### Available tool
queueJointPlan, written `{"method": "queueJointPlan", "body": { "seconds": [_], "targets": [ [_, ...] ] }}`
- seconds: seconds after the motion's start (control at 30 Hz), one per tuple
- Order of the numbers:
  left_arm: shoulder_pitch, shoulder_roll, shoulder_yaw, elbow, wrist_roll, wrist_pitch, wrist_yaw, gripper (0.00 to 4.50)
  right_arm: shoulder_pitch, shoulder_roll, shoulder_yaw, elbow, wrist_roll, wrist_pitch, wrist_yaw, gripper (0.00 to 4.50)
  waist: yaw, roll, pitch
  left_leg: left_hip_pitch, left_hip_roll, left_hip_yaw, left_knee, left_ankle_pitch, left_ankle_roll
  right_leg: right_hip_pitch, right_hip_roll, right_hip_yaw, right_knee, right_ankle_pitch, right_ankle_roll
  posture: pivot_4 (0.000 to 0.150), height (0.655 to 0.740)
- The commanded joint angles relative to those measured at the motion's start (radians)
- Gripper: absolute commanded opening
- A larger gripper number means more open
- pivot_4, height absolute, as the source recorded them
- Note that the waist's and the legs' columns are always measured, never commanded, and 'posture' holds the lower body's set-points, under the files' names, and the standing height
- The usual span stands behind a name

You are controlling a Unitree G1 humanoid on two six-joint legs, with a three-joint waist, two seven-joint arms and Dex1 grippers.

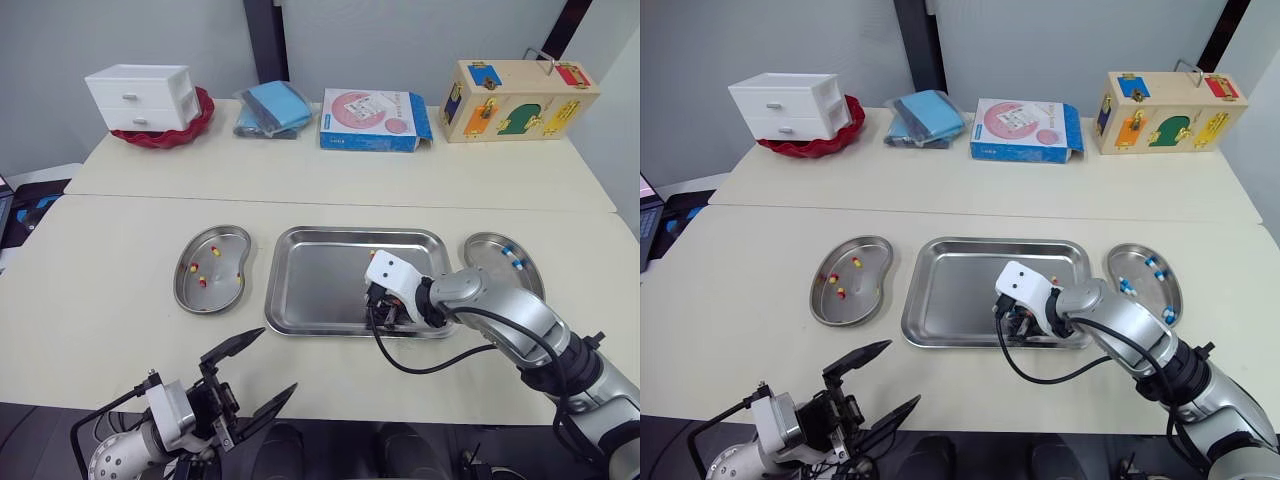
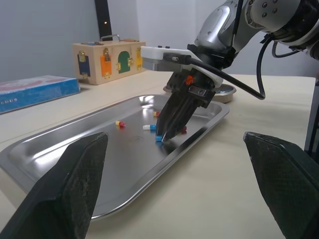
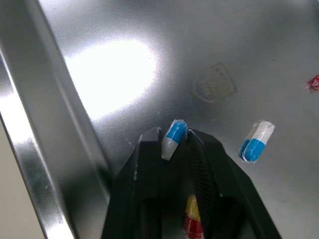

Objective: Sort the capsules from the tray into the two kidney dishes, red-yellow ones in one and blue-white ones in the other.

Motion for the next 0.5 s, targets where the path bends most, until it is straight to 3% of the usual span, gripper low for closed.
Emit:
{"method": "queueJointPlan", "body": {
  "seconds": [0.03,0.23,0.33,0.5],
  "targets": [
    [0.005,0.014,0.006,-0.001,-0.028,-0.029,-0.017,4.5,-0.006,0.001,-0.006,-0.017,-0.005,-0.007,0.016,0.02,0.0,0.0,0.0,0.0,0.0,0.0,0.0,0.0,0.0,0.0,0.0,0.0,0.0,0.0,0.0,0.15,0.74],
    [-0.005,0.046,0.003,0.001,-0.054,-0.014,-0.048,4.5,0.032,0.017,-0.104,-0.042,0.024,-0.038,0.038,0.02,0.0,0.0,0.0,0.0,0.0,0.0,0.0,0.0,0.0,0.0,0.0,0.0,0.0,0.0,0.0,0.15,0.74],
    [-0.005,0.068,-0.005,-0.023,-0.08,0.005,-0.069,4.5,0.099,-0.05,-0.204,-0.077,0.04,-0.14,0.09,0.02,0.006,0.0,0.0,-0.001,0.0,0.0,0.0,0.0,0.0,0.0,0.0,0.0,-0.001,0.0,0.0,0.15,0.74],
    [-0.01,0.094,-0.032,-0.044,-0.126,-0.002,-0.151,4.5,0.337,-0.229,-0.543,-0.056,0.104,-0.383,0.268,0.02,0.012,0.0,0.0,-0.001,-0.001,-0.001,-0.001,0.0,0.0,0.002,-0.001,-0.001,-0.004,0.0,0.0,0.15,0.74]
  ]
}}
